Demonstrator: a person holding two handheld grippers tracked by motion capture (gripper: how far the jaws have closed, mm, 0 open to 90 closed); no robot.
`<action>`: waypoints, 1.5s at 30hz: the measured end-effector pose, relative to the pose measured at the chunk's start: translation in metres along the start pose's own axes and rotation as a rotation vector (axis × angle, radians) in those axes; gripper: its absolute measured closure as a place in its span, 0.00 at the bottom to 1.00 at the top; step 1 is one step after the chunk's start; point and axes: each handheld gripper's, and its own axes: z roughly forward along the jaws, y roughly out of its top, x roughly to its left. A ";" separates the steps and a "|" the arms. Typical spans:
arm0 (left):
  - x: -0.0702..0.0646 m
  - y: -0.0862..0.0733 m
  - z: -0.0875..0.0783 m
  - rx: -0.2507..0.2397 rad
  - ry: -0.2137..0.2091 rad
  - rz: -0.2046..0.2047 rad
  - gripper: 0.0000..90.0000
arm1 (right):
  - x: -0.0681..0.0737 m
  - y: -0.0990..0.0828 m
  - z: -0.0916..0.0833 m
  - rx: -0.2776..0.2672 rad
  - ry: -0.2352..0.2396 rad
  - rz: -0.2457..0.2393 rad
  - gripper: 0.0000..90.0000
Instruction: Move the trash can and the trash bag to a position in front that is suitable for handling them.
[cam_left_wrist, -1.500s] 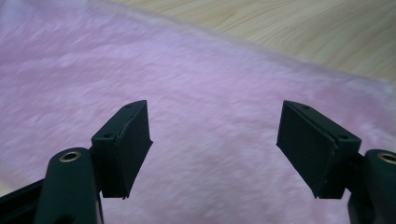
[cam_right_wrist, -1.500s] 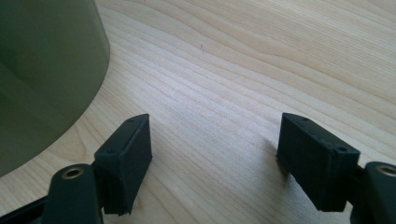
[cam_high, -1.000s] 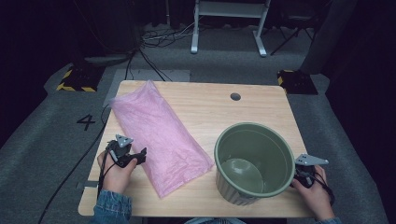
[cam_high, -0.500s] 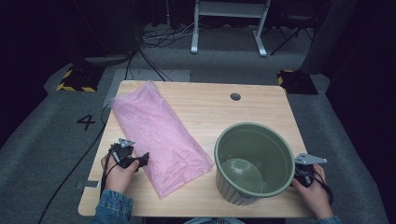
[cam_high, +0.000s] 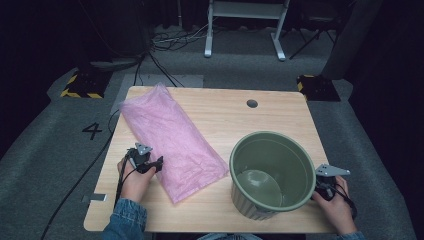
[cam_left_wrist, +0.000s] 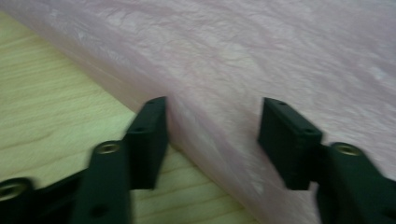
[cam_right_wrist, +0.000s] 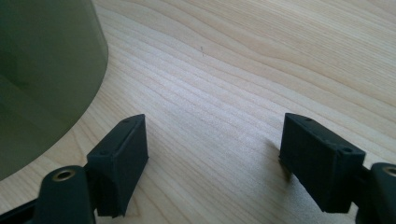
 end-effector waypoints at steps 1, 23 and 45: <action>-0.001 0.000 0.000 -0.002 -0.001 0.002 0.54 | 0.000 0.000 0.000 0.000 0.000 0.000 0.26; 0.015 0.004 -0.019 -0.266 -0.212 -0.156 1.00 | 0.000 0.000 0.000 0.000 0.004 0.001 0.26; 0.003 0.014 -0.050 -0.390 -0.241 -0.120 1.00 | 0.036 -0.006 -0.019 0.015 0.134 -0.122 0.24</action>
